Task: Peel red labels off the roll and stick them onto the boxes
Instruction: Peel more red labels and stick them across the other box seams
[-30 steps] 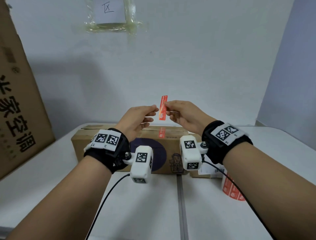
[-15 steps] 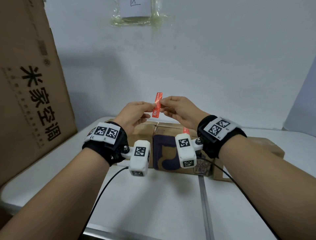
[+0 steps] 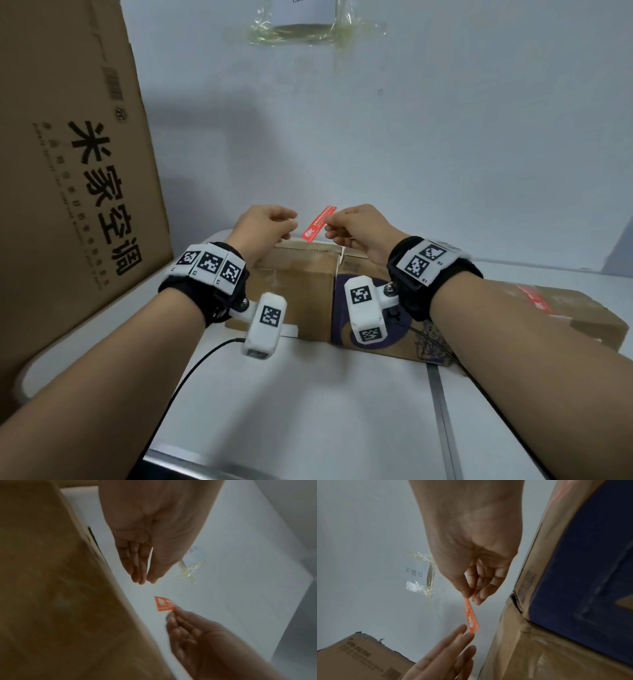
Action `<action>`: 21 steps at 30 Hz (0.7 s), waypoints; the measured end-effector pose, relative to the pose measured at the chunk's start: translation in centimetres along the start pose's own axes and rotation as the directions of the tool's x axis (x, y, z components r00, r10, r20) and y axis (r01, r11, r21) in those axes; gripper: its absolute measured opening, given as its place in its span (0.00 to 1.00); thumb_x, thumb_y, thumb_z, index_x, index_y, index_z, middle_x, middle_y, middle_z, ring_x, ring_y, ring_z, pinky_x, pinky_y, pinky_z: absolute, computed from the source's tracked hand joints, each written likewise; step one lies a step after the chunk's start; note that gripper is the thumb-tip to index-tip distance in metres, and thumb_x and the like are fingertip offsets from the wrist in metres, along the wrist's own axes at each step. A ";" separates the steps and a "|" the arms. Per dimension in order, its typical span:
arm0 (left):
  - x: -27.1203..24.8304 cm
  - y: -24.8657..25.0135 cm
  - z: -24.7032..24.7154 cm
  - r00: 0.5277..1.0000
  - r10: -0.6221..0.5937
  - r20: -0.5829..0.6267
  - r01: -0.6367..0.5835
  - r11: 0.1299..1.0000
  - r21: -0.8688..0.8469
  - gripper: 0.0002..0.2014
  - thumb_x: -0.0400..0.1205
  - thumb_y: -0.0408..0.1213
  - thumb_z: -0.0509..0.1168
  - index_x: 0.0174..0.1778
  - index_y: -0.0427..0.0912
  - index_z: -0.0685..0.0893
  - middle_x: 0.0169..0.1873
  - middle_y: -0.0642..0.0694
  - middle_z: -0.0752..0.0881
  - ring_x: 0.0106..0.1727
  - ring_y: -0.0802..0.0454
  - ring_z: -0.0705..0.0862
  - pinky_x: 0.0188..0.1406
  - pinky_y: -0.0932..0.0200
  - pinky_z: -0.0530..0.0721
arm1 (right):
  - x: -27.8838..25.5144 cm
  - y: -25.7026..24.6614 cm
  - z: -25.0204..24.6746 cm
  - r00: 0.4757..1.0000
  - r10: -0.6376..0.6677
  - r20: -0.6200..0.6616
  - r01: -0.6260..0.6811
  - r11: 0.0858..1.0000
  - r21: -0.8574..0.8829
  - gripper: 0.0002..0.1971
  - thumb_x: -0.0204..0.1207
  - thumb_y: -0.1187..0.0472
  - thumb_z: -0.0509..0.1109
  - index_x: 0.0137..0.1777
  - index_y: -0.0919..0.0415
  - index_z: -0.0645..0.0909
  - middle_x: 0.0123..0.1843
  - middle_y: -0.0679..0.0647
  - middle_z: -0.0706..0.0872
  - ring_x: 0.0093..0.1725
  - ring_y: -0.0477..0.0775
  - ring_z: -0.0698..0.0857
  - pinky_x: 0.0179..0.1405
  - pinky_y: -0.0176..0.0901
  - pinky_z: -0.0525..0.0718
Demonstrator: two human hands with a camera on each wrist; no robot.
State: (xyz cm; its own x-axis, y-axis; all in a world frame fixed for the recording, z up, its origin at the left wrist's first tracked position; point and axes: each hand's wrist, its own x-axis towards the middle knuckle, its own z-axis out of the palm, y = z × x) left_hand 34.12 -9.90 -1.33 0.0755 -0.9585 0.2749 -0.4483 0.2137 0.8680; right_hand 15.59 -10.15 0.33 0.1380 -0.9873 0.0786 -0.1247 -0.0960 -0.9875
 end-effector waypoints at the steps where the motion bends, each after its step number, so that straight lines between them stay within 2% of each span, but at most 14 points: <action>1: 0.1 -0.7 -0.6 1.000 0.021 -0.007 -0.021 0.995 0.093 0.10 0.78 0.38 0.70 0.54 0.47 0.89 0.43 0.51 0.90 0.44 0.55 0.87 0.56 0.58 0.84 | 0.2 0.0 0.2 1.000 0.004 -0.010 -0.004 1.000 0.008 0.05 0.80 0.67 0.68 0.49 0.70 0.82 0.36 0.58 0.84 0.32 0.47 0.84 0.33 0.32 0.85; 2: 0.3 -1.5 -1.1 0.999 0.041 0.015 -0.043 0.980 0.195 0.09 0.78 0.38 0.69 0.53 0.49 0.90 0.46 0.50 0.91 0.49 0.54 0.87 0.60 0.57 0.82 | 0.4 0.0 0.3 1.000 0.008 -0.015 -0.007 1.000 0.019 0.05 0.80 0.67 0.67 0.49 0.70 0.80 0.36 0.57 0.83 0.33 0.47 0.83 0.34 0.33 0.84; 4: 0.0 -2.5 -1.9 0.993 0.050 0.102 -0.084 0.926 0.367 0.09 0.79 0.38 0.69 0.52 0.50 0.91 0.50 0.50 0.91 0.53 0.55 0.85 0.59 0.62 0.78 | 0.7 -0.1 0.6 1.000 0.019 -0.006 -0.019 0.999 0.047 0.04 0.82 0.68 0.64 0.49 0.69 0.78 0.36 0.57 0.81 0.33 0.48 0.82 0.34 0.33 0.84; 7: -0.6 -3.3 -2.5 0.979 0.085 0.187 -0.162 0.879 0.448 0.09 0.80 0.40 0.68 0.54 0.49 0.91 0.54 0.51 0.91 0.55 0.57 0.85 0.55 0.67 0.74 | 1.2 -0.2 1.2 0.999 0.040 0.025 -0.042 0.995 0.090 0.07 0.83 0.68 0.61 0.44 0.67 0.77 0.36 0.56 0.79 0.34 0.49 0.81 0.35 0.35 0.82; 10: -0.7 -3.8 -2.6 0.971 0.122 0.205 -0.202 0.879 0.432 0.10 0.80 0.39 0.69 0.55 0.48 0.91 0.56 0.53 0.90 0.55 0.62 0.84 0.51 0.73 0.73 | 1.7 -0.1 2.0 0.995 0.083 0.048 -0.087 0.992 0.093 0.09 0.83 0.67 0.62 0.41 0.65 0.77 0.36 0.55 0.80 0.35 0.49 0.82 0.36 0.35 0.81; 12: -0.5 -4.1 -2.5 0.971 0.143 0.194 -0.214 0.881 0.422 0.09 0.79 0.38 0.70 0.53 0.47 0.92 0.54 0.52 0.91 0.54 0.60 0.85 0.49 0.77 0.73 | 2.0 0.1 2.5 0.991 0.115 0.072 -0.119 0.991 0.057 0.09 0.83 0.67 0.62 0.40 0.64 0.78 0.35 0.54 0.80 0.35 0.48 0.81 0.37 0.35 0.80; 15: -0.4 -4.2 -2.3 0.977 0.127 0.172 -0.187 0.896 0.402 0.07 0.79 0.38 0.70 0.50 0.47 0.92 0.49 0.50 0.92 0.53 0.54 0.86 0.52 0.65 0.78 | 2.3 0.2 3.2 0.983 0.149 0.112 -0.145 0.989 -0.040 0.08 0.81 0.66 0.64 0.41 0.63 0.80 0.36 0.54 0.81 0.36 0.48 0.81 0.37 0.34 0.78; 17: -0.3 -4.2 -2.4 0.981 0.097 0.167 -0.154 0.917 0.369 0.07 0.78 0.38 0.71 0.49 0.47 0.92 0.47 0.50 0.92 0.52 0.54 0.86 0.56 0.60 0.80 | 2.5 0.3 3.6 0.978 0.173 0.116 -0.160 0.980 -0.116 0.04 0.79 0.65 0.67 0.44 0.63 0.82 0.41 0.53 0.83 0.40 0.48 0.80 0.40 0.37 0.77; 19: -0.3 -4.3 -2.5 0.981 0.087 0.174 -0.141 0.932 0.334 0.06 0.78 0.38 0.71 0.48 0.47 0.92 0.46 0.50 0.92 0.50 0.55 0.86 0.54 0.60 0.80 | 2.7 0.4 3.7 0.976 0.201 0.089 -0.186 0.971 -0.150 0.02 0.76 0.64 0.70 0.46 0.61 0.83 0.47 0.54 0.83 0.46 0.49 0.79 0.44 0.40 0.77; 21: -0.4 -4.4 -2.4 0.980 0.100 0.171 -0.148 0.943 0.299 0.05 0.77 0.36 0.71 0.47 0.46 0.91 0.45 0.49 0.92 0.48 0.55 0.86 0.52 0.63 0.80 | 2.9 0.5 3.8 0.972 0.227 0.068 -0.214 0.964 -0.156 0.01 0.74 0.64 0.70 0.43 0.60 0.83 0.48 0.55 0.82 0.43 0.49 0.78 0.40 0.38 0.78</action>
State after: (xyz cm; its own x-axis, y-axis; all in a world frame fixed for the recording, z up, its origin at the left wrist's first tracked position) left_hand 38.20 -10.03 -4.20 -0.1229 -0.9503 0.2860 -0.7001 0.2873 0.6537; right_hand 19.66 -12.57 -0.43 0.1724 -0.9725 -0.1569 -0.3032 0.0991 -0.9478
